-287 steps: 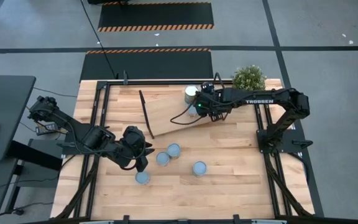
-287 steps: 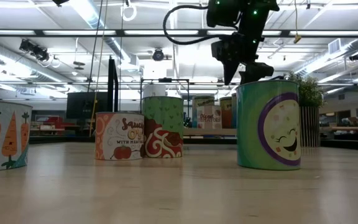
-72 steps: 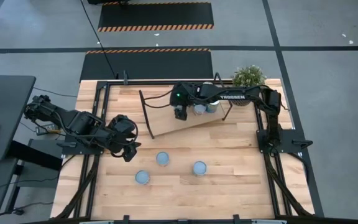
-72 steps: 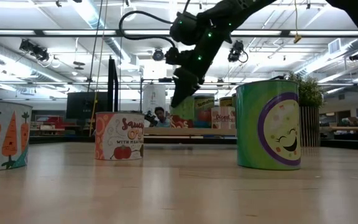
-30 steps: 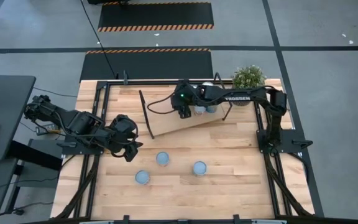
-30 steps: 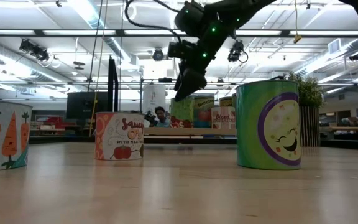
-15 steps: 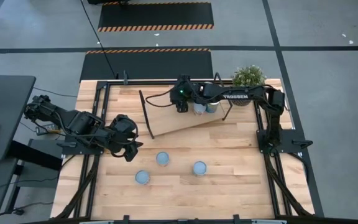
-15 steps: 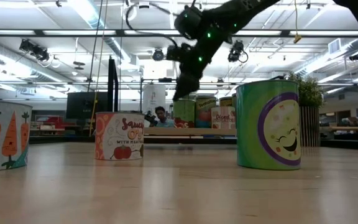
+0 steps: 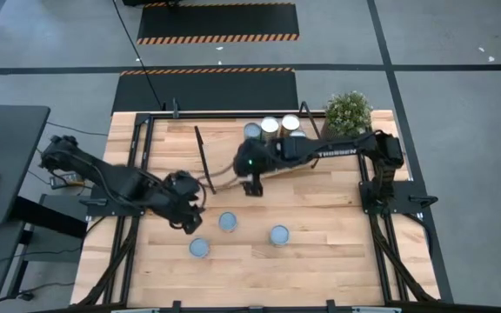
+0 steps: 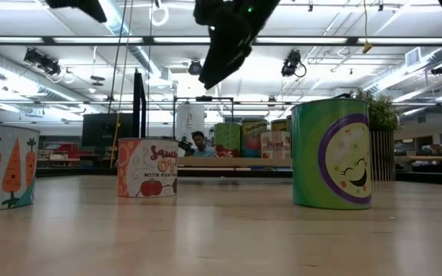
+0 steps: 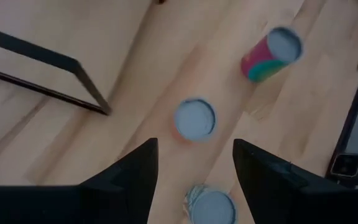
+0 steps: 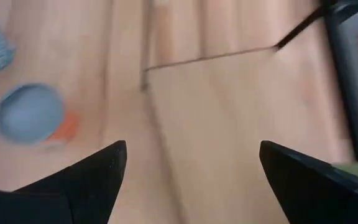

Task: Pick and place cans onto a shelf
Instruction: Put the canned sausage on the shelf

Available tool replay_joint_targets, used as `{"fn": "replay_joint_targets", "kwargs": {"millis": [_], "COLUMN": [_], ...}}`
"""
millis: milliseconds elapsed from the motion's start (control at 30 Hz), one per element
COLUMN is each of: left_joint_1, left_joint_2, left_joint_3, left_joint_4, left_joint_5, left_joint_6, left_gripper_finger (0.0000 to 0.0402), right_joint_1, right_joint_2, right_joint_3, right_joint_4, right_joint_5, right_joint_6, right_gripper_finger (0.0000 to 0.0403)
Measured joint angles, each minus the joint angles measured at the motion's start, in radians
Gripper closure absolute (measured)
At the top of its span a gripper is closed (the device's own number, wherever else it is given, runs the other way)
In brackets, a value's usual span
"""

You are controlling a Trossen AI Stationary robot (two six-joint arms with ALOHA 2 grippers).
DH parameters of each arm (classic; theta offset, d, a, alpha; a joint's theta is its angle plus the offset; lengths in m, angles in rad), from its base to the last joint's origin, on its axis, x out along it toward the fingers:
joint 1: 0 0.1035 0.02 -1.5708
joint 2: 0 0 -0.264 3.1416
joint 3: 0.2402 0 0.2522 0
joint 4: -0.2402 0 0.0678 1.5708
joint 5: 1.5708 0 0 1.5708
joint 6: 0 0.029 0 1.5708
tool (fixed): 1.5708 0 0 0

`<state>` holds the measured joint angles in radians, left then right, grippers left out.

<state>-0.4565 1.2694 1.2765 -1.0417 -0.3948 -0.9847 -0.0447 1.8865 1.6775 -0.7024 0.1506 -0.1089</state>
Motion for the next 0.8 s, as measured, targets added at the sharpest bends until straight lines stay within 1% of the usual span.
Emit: {"fn": "replay_joint_targets", "kwargs": {"millis": [167, 233, 333, 433, 567, 667, 800], "left_joint_1": [-0.044, -0.072, -0.124, -0.168, -0.175, -0.148, -0.100], "left_joint_2": [0.068, 0.094, 0.122, 0.125, 0.111, 0.105, 0.106], "left_joint_3": [-0.044, -0.054, -0.087, -0.157, -0.292, -0.369, -0.417], "left_joint_4": [0.051, 0.057, 0.071, 0.134, 0.292, 0.427, 0.469], "left_joint_5": [0.064, 0.086, 0.090, 0.093, 0.135, 0.145, 0.124], "left_joint_6": [-0.004, -0.020, -0.060, -0.100, -0.141, -0.153, -0.156], "left_gripper_finger": [0.0189, 0.0189, 0.0191, 0.0200, 0.0218, 0.0234, 0.0252], "right_joint_1": [0.082, 0.112, 0.146, 0.170, 0.202, 0.224, 0.246], "right_joint_2": [0.000, -0.001, 0.000, 0.000, 0.000, -0.005, -0.006], "right_joint_3": [-0.025, -0.052, -0.095, -0.128, -0.162, -0.195, -0.243], "right_joint_4": [-0.074, -0.072, -0.038, 0.001, 0.107, 0.221, 0.377], "right_joint_5": [-0.032, -0.066, -0.088, -0.099, -0.125, -0.137, -0.136], "right_joint_6": [0.090, 0.118, 0.153, 0.179, 0.186, 0.164, 0.135], "right_gripper_finger": [0.0028, 0.0028, 0.0028, 0.0028, 0.0028, 0.0028, 0.0028]}}
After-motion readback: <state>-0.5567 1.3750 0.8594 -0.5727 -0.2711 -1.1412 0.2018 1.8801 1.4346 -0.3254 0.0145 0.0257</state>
